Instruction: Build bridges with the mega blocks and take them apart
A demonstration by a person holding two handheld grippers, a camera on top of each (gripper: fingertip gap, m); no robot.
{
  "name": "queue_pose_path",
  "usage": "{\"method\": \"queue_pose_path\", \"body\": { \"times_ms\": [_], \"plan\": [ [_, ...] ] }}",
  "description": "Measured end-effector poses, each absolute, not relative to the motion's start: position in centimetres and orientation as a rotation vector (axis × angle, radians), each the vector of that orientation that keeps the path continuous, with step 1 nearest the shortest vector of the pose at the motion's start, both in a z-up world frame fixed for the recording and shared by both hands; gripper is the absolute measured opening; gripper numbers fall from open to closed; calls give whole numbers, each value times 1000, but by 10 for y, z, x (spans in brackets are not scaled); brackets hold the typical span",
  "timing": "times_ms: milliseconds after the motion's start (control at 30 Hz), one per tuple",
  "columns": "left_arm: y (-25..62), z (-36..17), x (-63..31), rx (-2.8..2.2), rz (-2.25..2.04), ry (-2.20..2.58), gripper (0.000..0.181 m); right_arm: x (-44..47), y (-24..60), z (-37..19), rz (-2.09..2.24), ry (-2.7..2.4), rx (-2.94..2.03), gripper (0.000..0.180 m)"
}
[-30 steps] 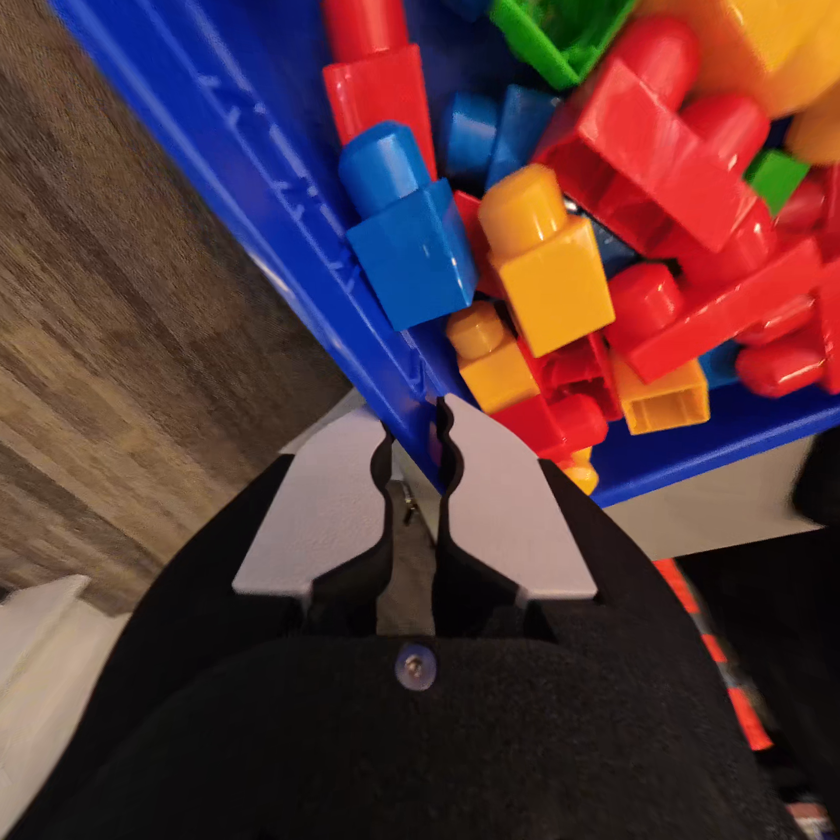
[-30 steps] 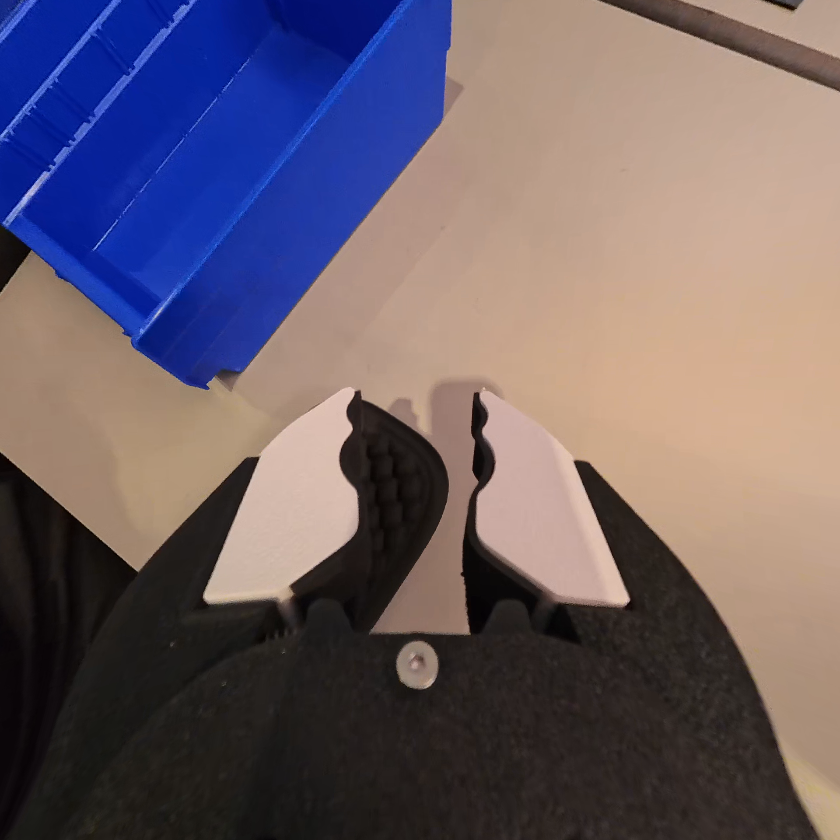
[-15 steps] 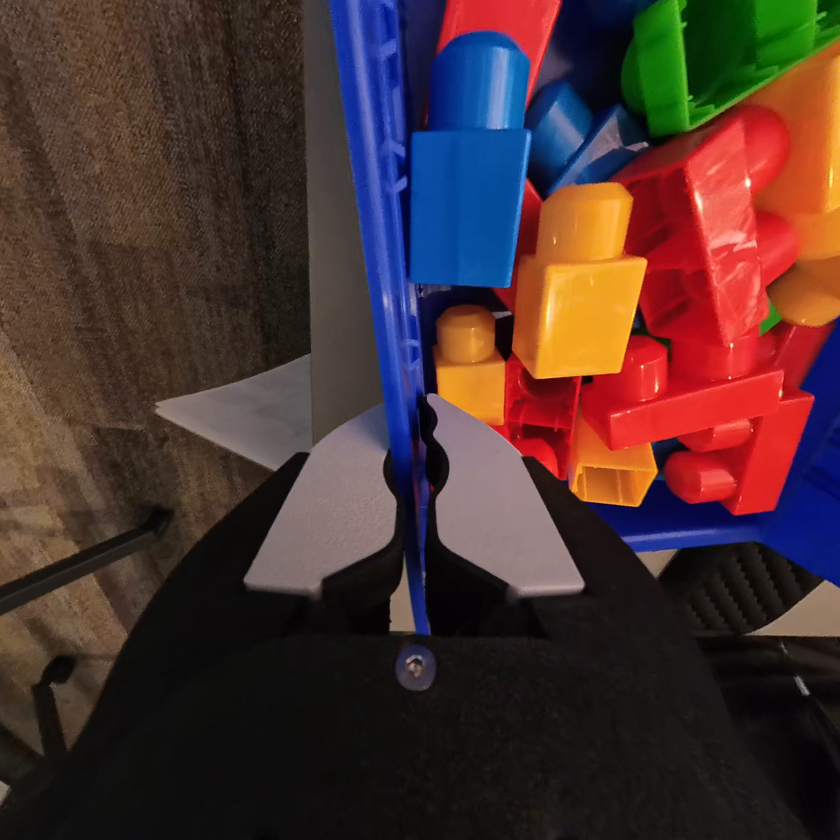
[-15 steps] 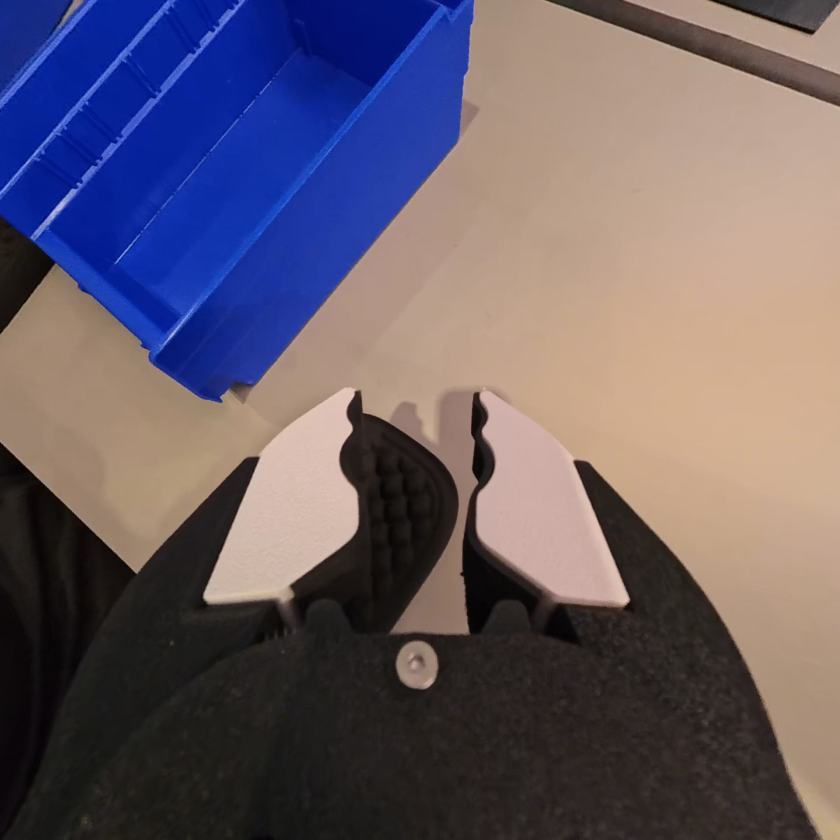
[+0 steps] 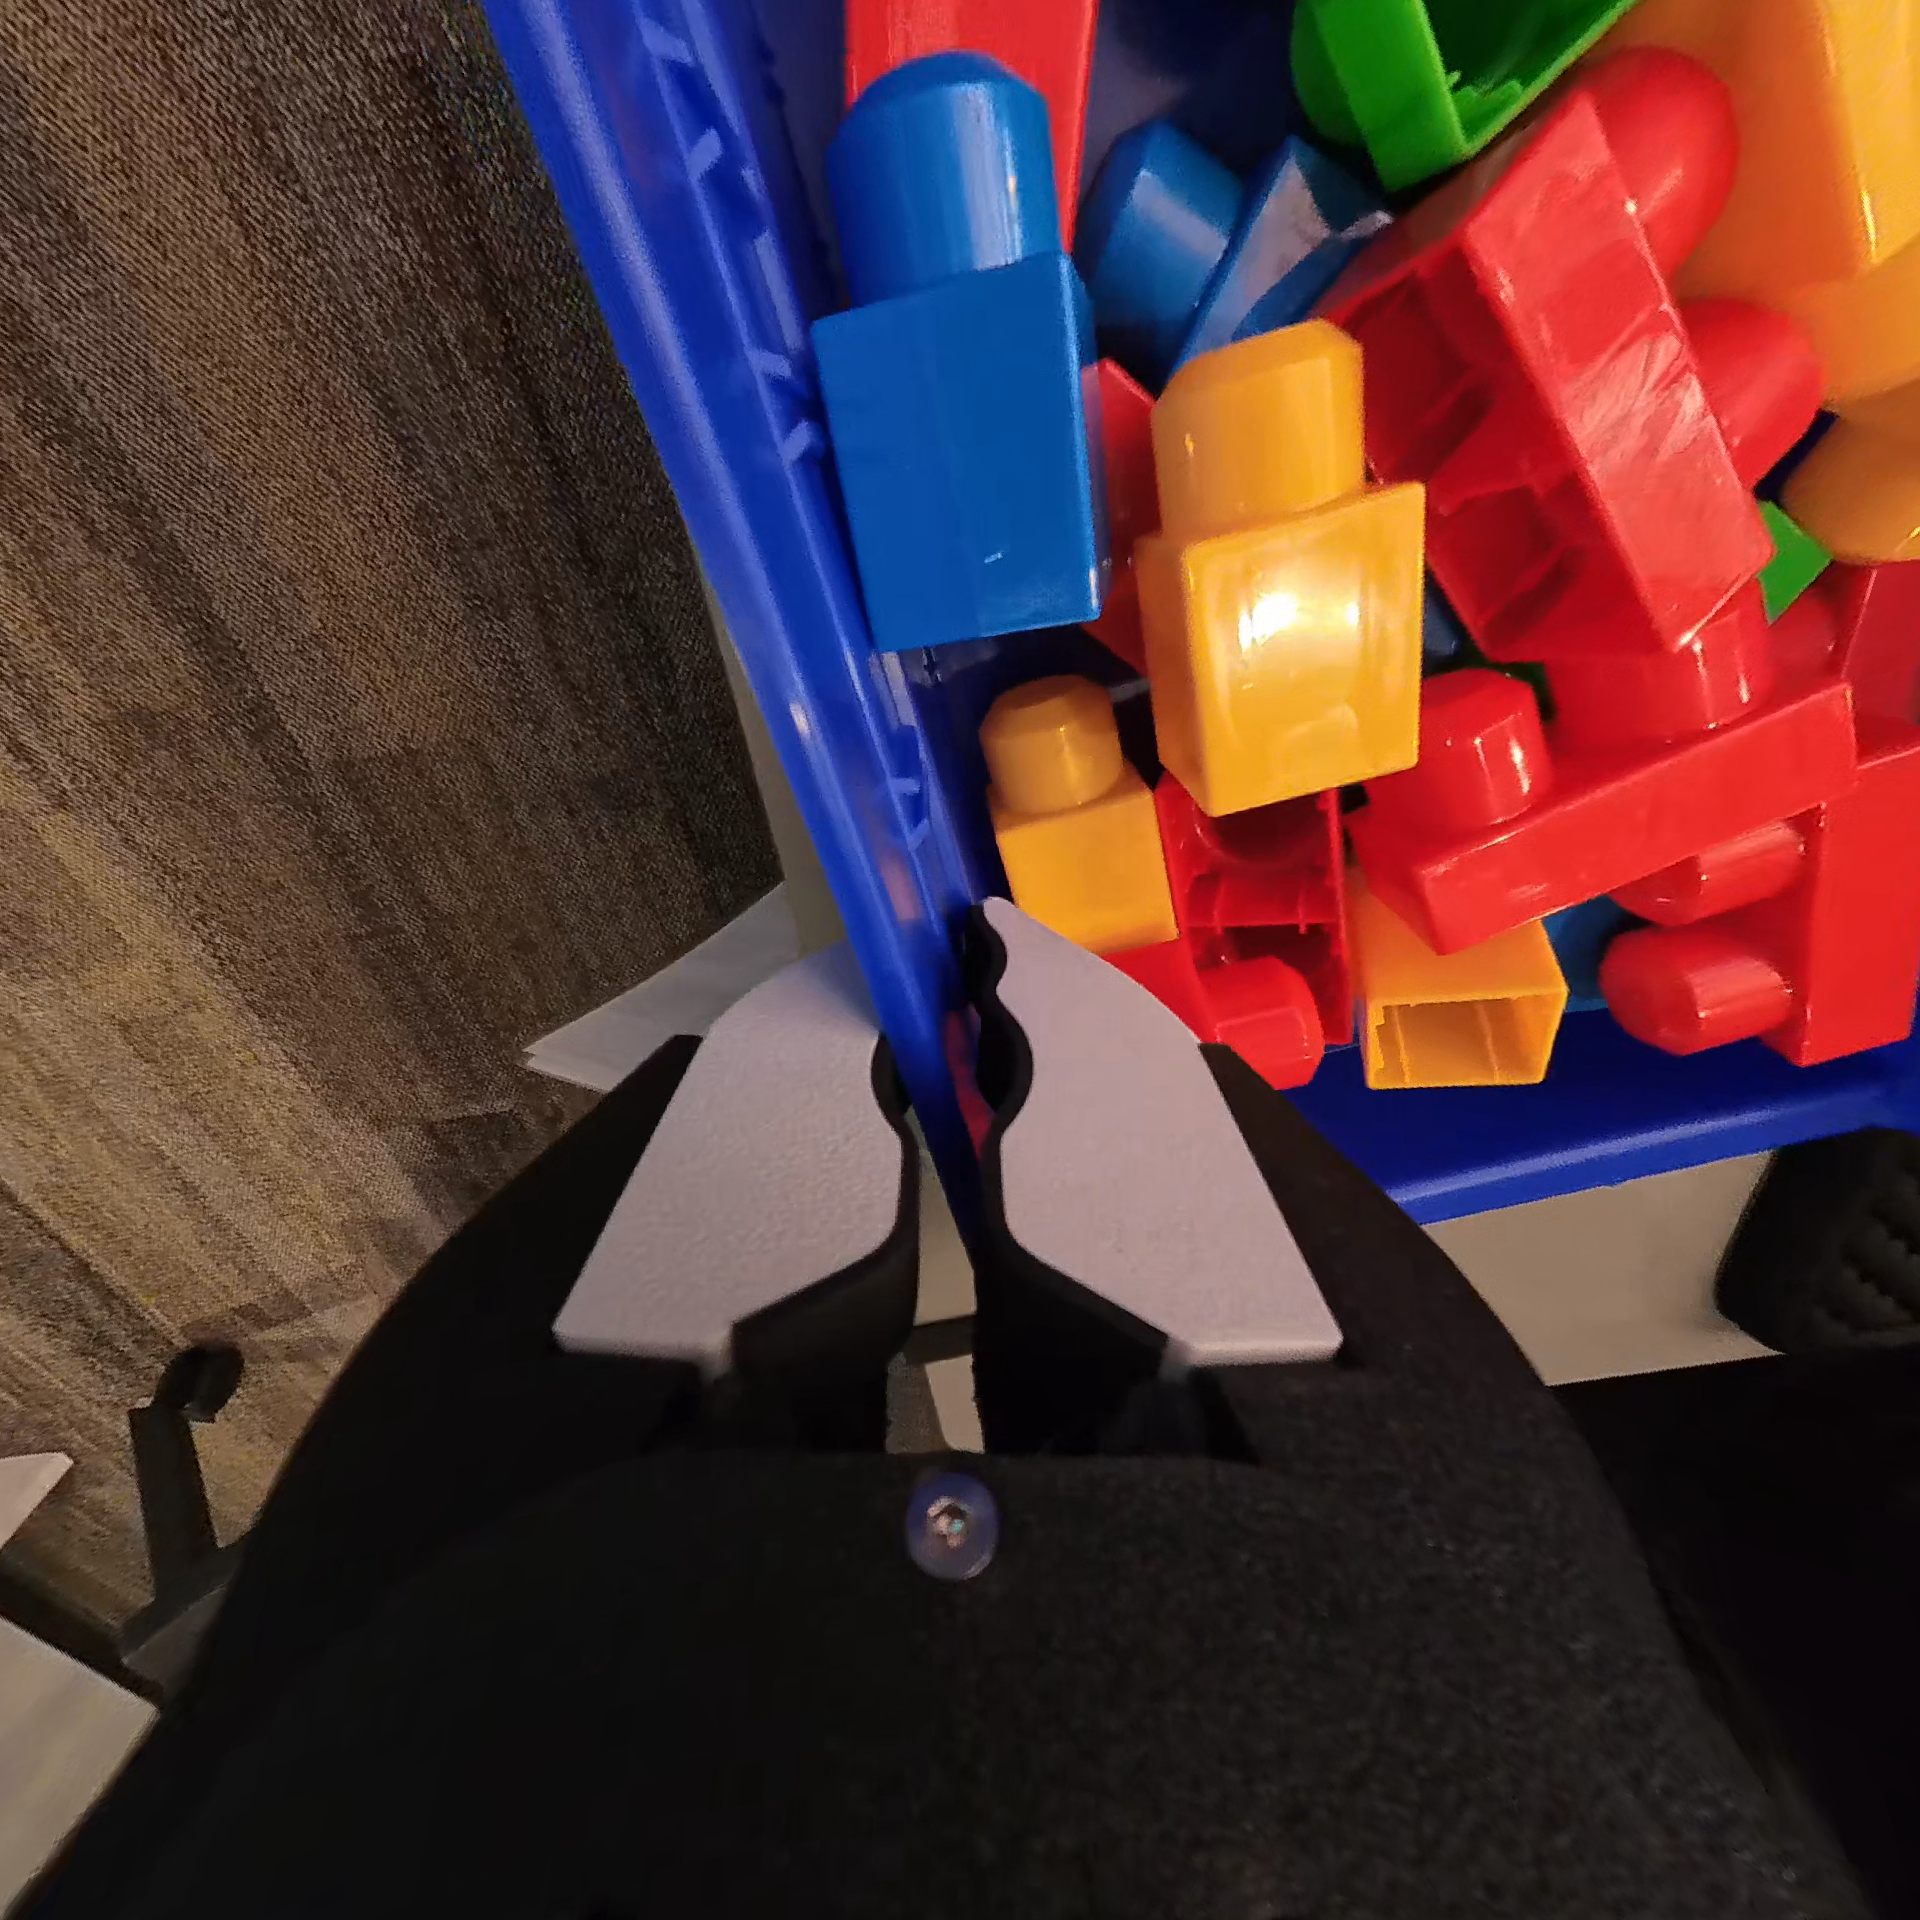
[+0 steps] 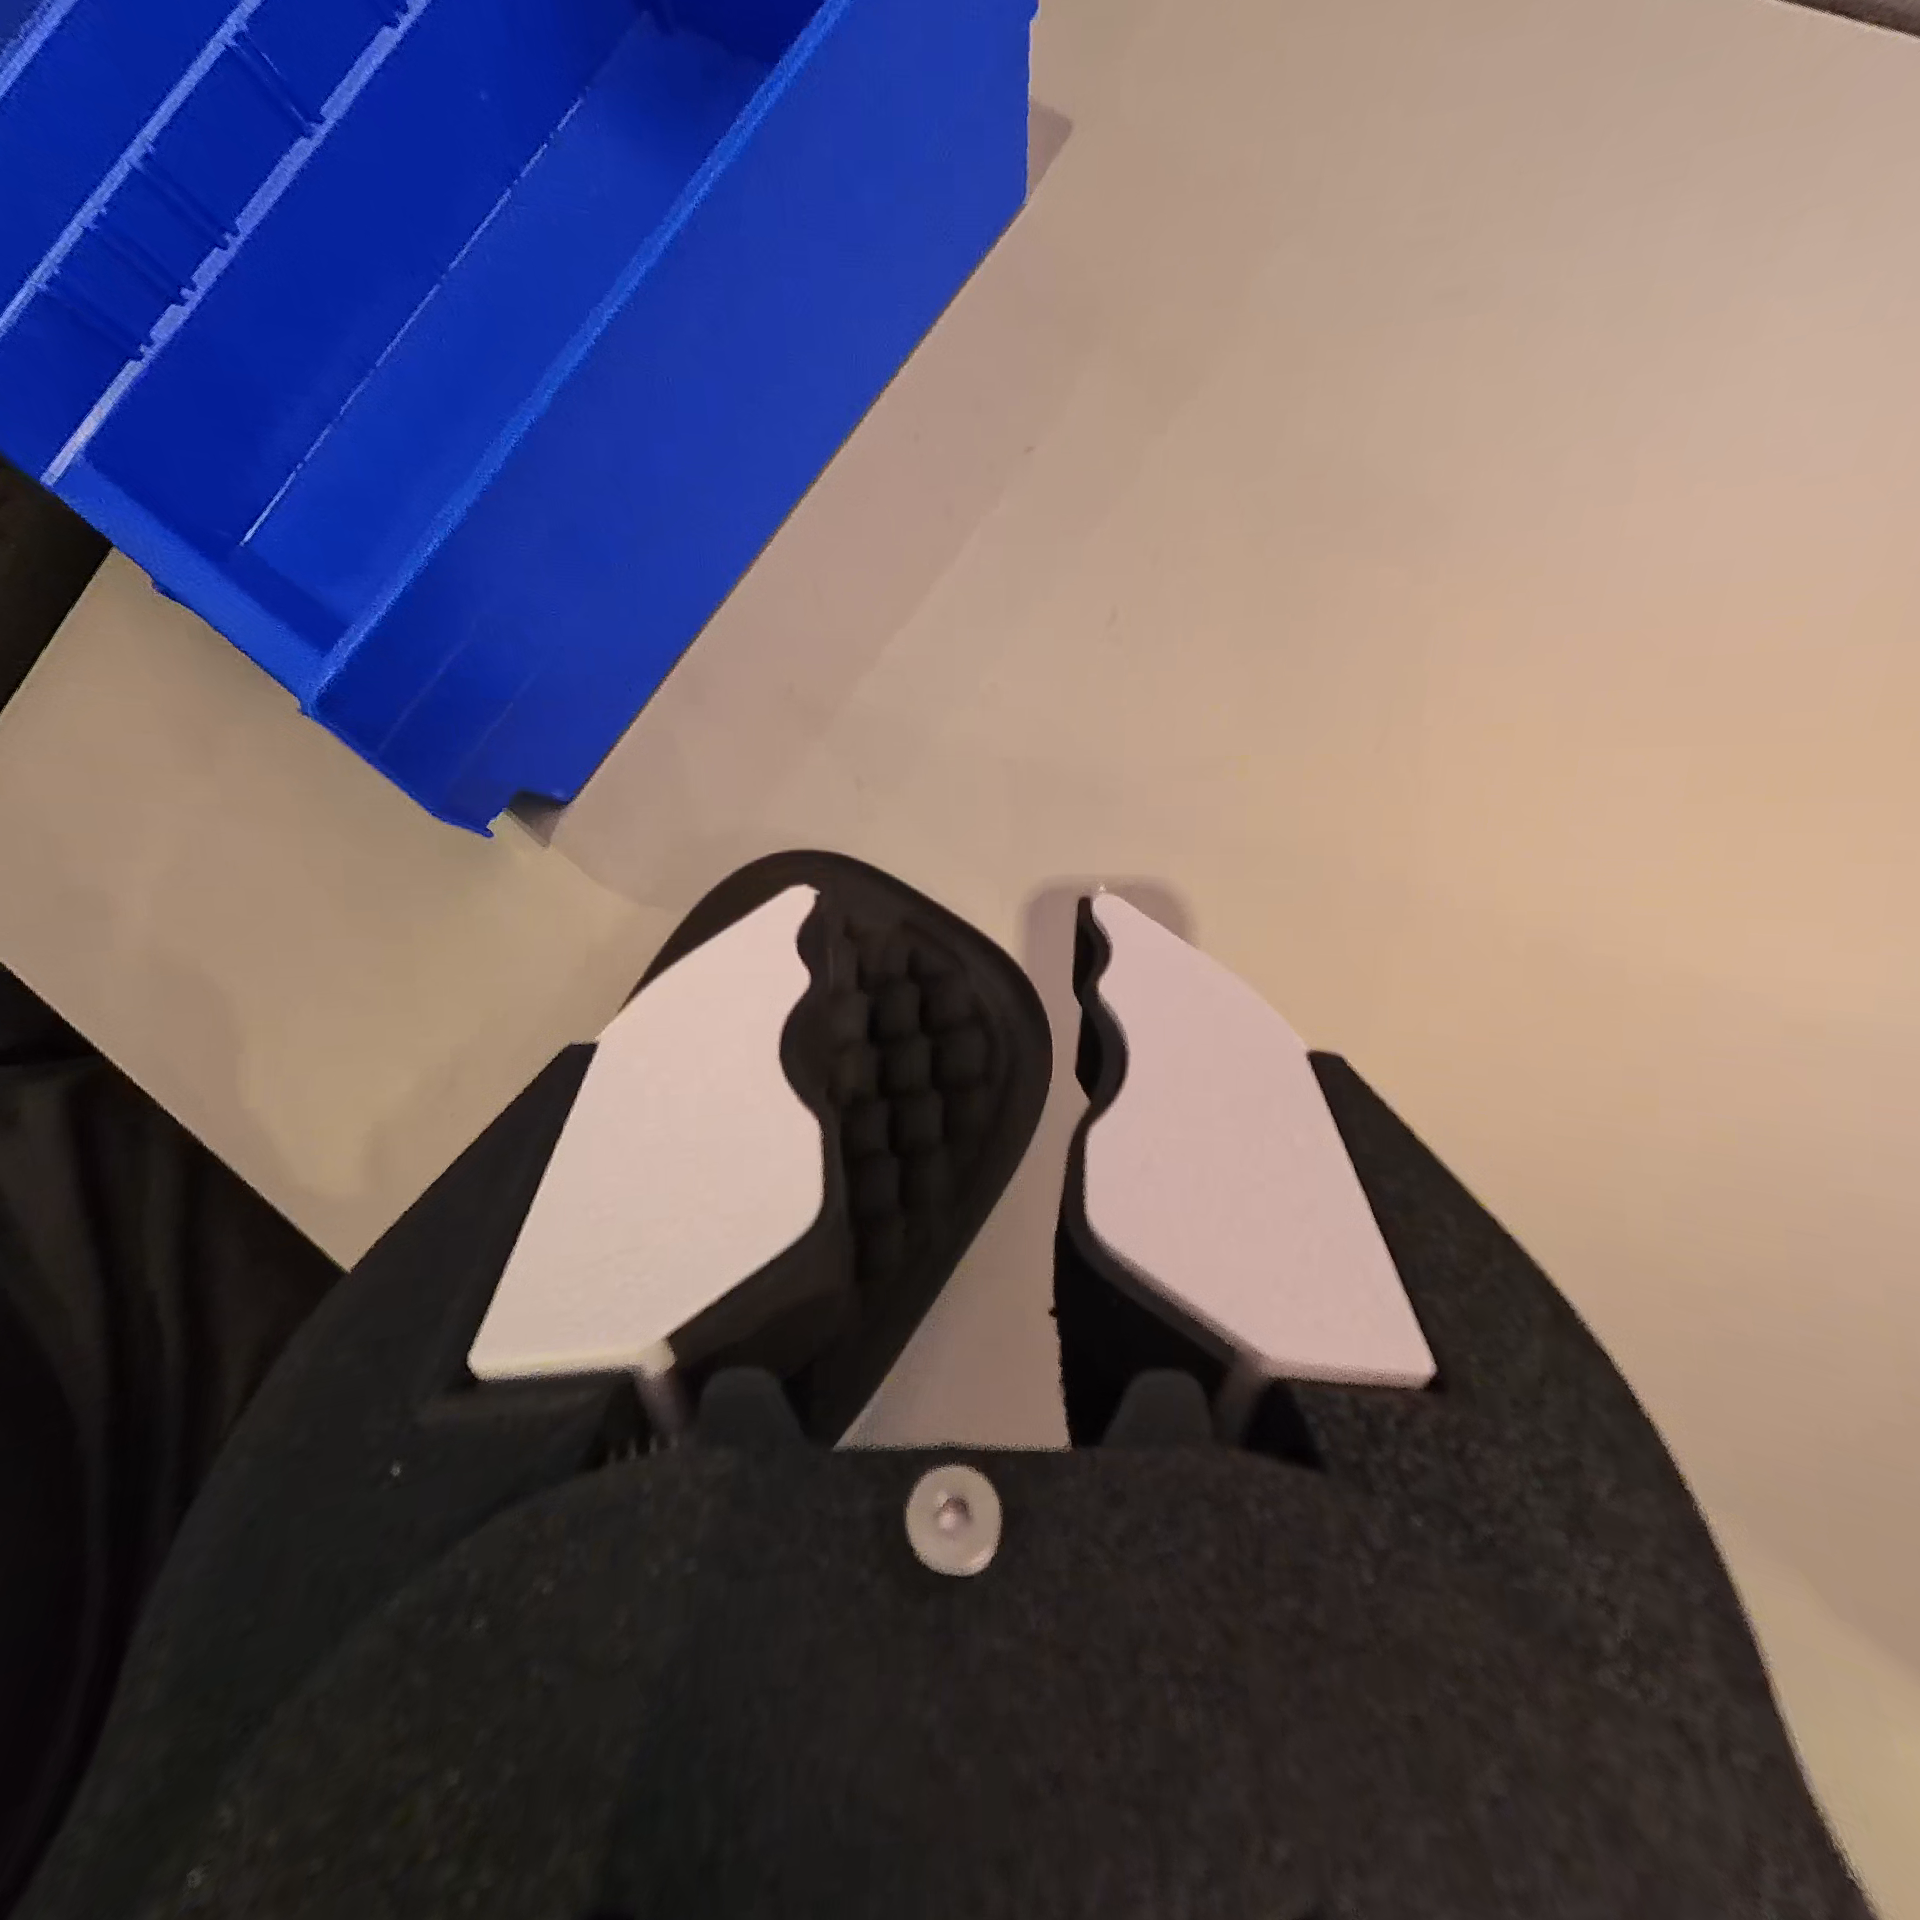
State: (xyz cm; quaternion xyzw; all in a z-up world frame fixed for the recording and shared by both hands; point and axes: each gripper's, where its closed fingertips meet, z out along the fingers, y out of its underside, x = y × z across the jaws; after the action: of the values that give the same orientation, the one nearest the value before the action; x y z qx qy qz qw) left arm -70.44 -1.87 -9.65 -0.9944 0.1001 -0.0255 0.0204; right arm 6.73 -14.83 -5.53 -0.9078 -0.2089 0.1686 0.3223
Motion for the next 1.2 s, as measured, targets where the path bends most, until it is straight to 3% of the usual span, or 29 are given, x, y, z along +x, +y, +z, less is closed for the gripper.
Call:
{"method": "queue_pose_path", "body": {
  "times_ms": [600,867,967,1067,1133,1200],
  "plan": [
    [-2,-97,-720,-3083,-24,328,6,56,-147,-55,510,-392,-2350,43],
    [10,-96,-718,-2891,-65,225,15,-37,-92,-46,682,-326,-2332,77],
    [12,-92,-714,-2819,-186,146,25,-61,-66,-57,593,-354,-2434,76],
    [14,-80,-711,-2731,-280,82,30,-77,-45,-76,481,-392,-2569,70],
    [16,-67,-709,-2657,-336,64,30,-76,-39,-97,318,-442,-2701,52],
    [16,-50,-707,-2591,-395,72,35,-75,-41,-114,207,-496,-2835,23]
  ]
}}
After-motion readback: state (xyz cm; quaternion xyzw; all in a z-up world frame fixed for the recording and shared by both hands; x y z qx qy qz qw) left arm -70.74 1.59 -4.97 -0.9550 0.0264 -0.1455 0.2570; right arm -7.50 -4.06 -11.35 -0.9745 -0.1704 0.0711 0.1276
